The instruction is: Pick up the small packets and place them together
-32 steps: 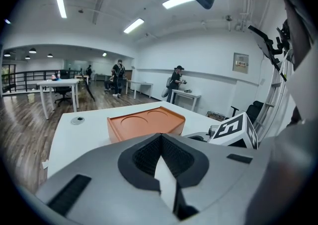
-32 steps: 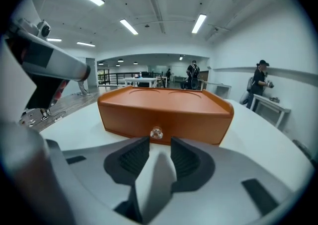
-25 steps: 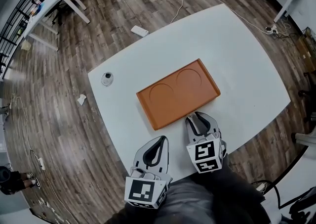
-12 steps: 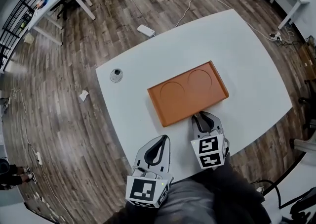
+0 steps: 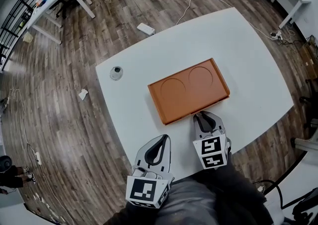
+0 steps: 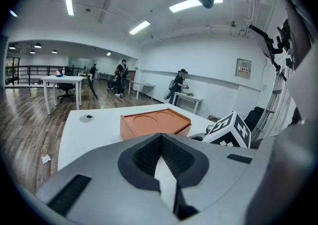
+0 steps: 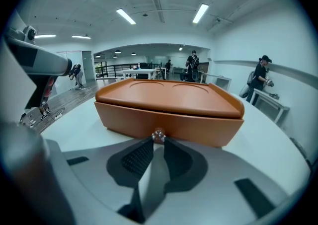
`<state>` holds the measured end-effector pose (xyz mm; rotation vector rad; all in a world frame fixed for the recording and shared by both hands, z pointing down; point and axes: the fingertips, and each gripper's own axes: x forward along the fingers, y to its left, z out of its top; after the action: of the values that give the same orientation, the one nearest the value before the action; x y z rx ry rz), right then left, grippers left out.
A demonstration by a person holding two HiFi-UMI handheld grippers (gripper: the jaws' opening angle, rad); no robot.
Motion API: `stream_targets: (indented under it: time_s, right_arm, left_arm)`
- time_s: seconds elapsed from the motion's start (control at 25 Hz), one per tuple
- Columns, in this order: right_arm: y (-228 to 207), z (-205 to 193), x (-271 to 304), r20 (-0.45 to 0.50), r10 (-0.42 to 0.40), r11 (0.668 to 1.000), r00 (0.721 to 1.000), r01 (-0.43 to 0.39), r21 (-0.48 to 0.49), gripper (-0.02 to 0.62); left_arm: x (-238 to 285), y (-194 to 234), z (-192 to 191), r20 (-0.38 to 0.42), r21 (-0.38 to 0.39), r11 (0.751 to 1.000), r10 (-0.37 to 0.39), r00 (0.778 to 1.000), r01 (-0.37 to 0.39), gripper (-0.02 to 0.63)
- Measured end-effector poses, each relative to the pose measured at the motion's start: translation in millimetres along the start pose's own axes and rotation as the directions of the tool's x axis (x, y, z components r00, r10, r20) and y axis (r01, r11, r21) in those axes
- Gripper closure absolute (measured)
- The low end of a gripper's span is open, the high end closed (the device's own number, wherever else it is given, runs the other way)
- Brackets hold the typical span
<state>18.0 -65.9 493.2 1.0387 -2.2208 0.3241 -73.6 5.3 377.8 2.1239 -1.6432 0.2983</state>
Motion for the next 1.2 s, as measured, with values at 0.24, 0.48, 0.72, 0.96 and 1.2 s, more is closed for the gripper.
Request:
stream_targets:
  time_s: [0.24, 0.48, 0.72, 0.96, 1.2]
  right_arm:
    - [5, -9, -8, 0.005, 0.004, 1.000, 1.000, -0.004, -0.005, 0.522]
    - [8, -22, -23, 0.000, 0.000, 1.000, 1.000, 0.000, -0.018, 0.522]
    - [8, -29, -37, 0.006, -0.009, 1.000, 1.000, 0.009, -0.016, 0.522]
    - [13, -41, -46, 0.014, -0.015, 1.000, 1.000, 0.015, -0.013, 0.522]
    - [14, -50, -58, 0.006, -0.010, 1.000, 1.000, 0.010, -0.008, 0.522]
  left_arm:
    - [-2, -4, -3, -0.003, 0.010, 1.000, -0.011, 1.000, 0.011, 0.606]
    - [-6, -18, -6, -0.004, 0.023, 0.999, -0.036, 0.999, 0.036, 0.606]
    - [-14, -30, -6, -0.009, 0.039, 0.998, -0.049, 0.999, 0.050, 0.606]
    - [-22, -38, -16, -0.010, 0.048, 0.997, -0.059, 0.998, 0.060, 0.606]
    - [-29, -49, -17, -0.011, 0.054, 0.996, -0.067, 0.998, 0.067, 0.606]
